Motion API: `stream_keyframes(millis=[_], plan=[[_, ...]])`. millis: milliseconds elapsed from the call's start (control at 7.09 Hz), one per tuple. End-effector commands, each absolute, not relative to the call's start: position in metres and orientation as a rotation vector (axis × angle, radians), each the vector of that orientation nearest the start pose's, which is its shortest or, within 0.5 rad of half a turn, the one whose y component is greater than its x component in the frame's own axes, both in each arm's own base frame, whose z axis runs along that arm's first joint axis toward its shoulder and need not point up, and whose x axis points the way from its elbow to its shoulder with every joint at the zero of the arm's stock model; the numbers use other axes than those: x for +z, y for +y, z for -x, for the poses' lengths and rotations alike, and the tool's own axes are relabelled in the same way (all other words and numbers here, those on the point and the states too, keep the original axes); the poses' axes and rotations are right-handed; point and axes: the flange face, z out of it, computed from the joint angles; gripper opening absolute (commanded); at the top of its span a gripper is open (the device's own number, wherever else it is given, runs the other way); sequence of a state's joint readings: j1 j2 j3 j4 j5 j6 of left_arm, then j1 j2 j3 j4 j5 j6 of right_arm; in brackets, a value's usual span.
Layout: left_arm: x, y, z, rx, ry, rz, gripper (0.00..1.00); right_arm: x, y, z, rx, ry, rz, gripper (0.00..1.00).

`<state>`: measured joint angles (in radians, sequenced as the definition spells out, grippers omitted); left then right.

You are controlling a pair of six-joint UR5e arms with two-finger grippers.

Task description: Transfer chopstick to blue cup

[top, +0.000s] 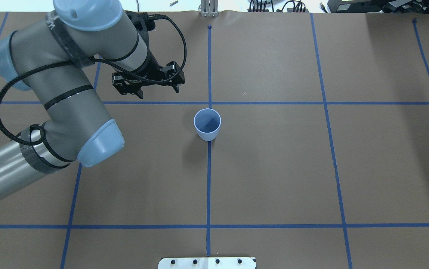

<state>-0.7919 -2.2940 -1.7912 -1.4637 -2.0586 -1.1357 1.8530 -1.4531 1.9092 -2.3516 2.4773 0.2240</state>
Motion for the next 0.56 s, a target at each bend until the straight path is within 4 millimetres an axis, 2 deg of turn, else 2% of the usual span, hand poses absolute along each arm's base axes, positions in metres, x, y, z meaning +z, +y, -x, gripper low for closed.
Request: stream_keyframes(millis=[0,141,282,423], plan=[[0.191,-0.562,-0.318,-0.081,0.918,-0.113,0.98,0.396,-0.515,-0.140,0.600,-0.906,0.280,0.00],[0.223,-0.581,-0.277,-0.051,0.896,-0.130,0.98,0.339,-0.546,-0.091,0.564,-0.937,0.296,0.00],[0.258,-0.594,-0.239,-0.011,0.858,-0.163,0.98,0.283,-0.568,-0.027,0.518,-0.944,0.319,0.00],[0.303,-0.602,-0.202,0.055,0.804,-0.186,0.98,0.240,-0.575,0.020,0.512,-0.994,0.376,0.00]])
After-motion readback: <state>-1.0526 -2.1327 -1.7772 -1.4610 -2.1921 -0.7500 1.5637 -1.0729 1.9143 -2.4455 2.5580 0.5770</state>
